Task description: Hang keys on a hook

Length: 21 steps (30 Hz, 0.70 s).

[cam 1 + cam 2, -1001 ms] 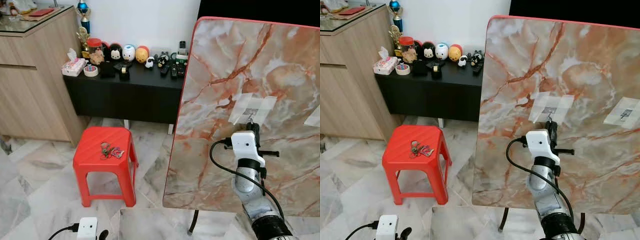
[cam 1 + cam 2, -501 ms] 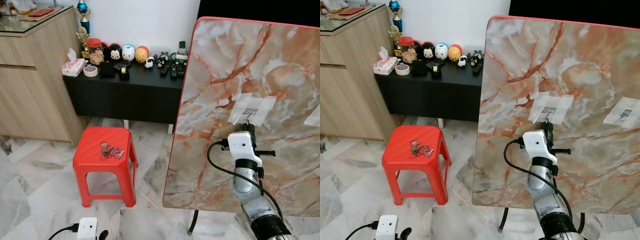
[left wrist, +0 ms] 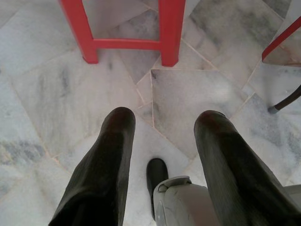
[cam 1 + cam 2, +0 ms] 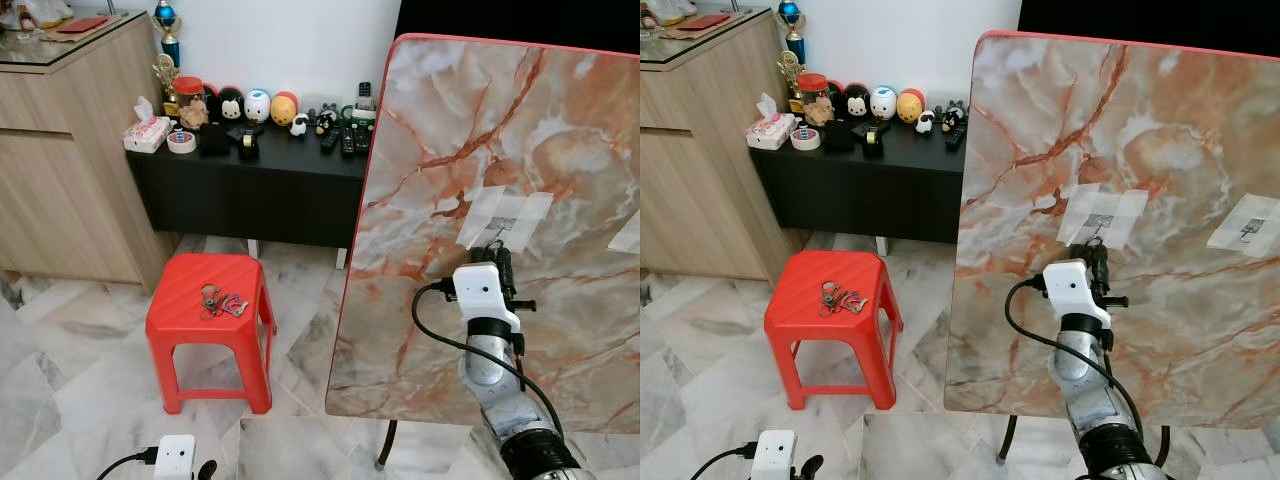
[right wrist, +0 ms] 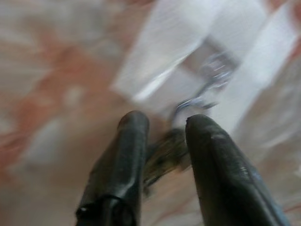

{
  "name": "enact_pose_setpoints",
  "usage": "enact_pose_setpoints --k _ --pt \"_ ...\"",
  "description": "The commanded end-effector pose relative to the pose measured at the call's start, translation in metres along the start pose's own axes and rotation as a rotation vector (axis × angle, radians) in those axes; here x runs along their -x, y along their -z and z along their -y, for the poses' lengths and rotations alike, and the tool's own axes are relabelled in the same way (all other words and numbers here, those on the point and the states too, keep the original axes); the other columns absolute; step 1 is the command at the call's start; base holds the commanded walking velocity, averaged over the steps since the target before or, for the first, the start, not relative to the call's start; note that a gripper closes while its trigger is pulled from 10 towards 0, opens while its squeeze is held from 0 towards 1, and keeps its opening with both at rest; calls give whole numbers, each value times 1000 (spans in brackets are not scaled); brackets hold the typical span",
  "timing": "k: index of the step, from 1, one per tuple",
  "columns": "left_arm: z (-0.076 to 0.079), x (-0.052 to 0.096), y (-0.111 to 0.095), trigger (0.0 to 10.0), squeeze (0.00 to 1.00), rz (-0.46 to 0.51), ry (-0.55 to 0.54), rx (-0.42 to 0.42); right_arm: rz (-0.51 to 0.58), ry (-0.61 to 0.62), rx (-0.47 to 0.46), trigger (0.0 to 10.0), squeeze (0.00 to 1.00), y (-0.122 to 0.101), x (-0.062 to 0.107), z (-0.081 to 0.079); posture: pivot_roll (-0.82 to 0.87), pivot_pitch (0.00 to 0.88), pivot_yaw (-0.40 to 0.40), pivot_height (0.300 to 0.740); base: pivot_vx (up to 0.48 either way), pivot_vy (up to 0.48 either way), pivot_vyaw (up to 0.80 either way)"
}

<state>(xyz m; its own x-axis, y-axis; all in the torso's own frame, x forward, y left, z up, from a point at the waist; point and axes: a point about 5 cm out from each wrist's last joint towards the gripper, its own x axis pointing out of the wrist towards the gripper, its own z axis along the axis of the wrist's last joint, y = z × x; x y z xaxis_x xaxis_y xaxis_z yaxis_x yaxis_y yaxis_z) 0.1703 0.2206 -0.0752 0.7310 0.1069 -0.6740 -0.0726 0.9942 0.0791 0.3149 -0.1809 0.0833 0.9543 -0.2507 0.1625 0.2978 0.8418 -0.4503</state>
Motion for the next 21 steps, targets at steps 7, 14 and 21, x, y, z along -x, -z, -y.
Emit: enact_pose_setpoints --k 7,14,21 --pt "4 1 5 10000 0 -18 11 -1 36 -198 -139 10000 0 -2 19 -14 54 0 -110 740 0 0 0" --pt "3 2 6 10000 0 -26 8 -4 -342 -194 -138 10000 0 55 50 -17 49 0 -106 740 0 0 0" --pt "0 2 6 10000 0 -31 3 -9 -834 -132 -272 10000 0 118 102 -26 64 0 -92 740 0 0 0"
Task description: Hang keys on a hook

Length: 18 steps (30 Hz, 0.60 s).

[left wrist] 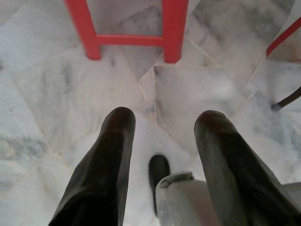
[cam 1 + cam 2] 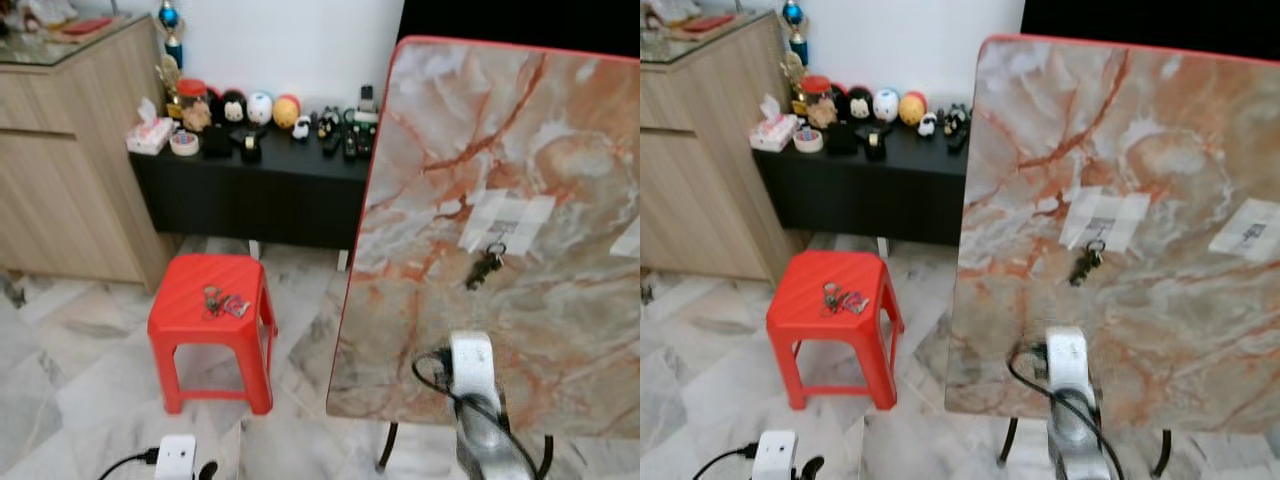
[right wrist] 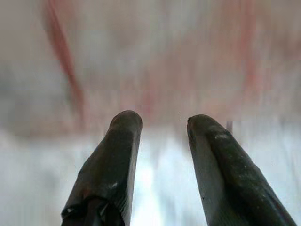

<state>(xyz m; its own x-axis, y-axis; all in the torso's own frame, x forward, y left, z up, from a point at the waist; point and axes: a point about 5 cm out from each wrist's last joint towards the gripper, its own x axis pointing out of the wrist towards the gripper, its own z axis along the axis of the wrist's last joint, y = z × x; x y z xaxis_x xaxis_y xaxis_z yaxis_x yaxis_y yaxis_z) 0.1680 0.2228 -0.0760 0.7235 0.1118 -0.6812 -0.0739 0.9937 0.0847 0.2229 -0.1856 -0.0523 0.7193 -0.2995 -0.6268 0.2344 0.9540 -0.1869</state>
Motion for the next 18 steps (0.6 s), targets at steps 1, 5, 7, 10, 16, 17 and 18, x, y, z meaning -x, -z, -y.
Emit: enact_pose_setpoints --k 1,5,7,10,16,17,18 --pt "1 1 3 10000 0 -20 7 -9 -9 18 -25 10000 0 -4 -3 2 61 0 -90 740 0 0 0" --pt "-2 0 2 10000 0 -19 3 -20 -106 -28 -52 10000 0 12 -1 -2 60 0 -78 740 0 0 0" --pt "-3 0 1 10000 0 -22 3 -28 -150 -48 -51 10000 0 23 2 -2 60 0 -78 740 0 0 0" --pt "-3 -1 0 10000 0 -26 5 -35 -194 -105 -37 10000 0 35 5 -4 64 0 -69 740 0 0 0" --pt "-5 -4 -6 10000 0 -25 9 -50 -316 -159 49 10000 0 69 18 -1 69 0 -52 740 0 0 0" --pt "-5 -4 -6 10000 0 -25 8 -49 -318 -158 45 10000 0 69 18 -1 69 0 -52 740 0 0 0" --pt "-5 -4 -6 10000 0 -23 11 -53 -321 -162 22 10000 0 70 19 -4 64 0 -45 740 0 0 0"
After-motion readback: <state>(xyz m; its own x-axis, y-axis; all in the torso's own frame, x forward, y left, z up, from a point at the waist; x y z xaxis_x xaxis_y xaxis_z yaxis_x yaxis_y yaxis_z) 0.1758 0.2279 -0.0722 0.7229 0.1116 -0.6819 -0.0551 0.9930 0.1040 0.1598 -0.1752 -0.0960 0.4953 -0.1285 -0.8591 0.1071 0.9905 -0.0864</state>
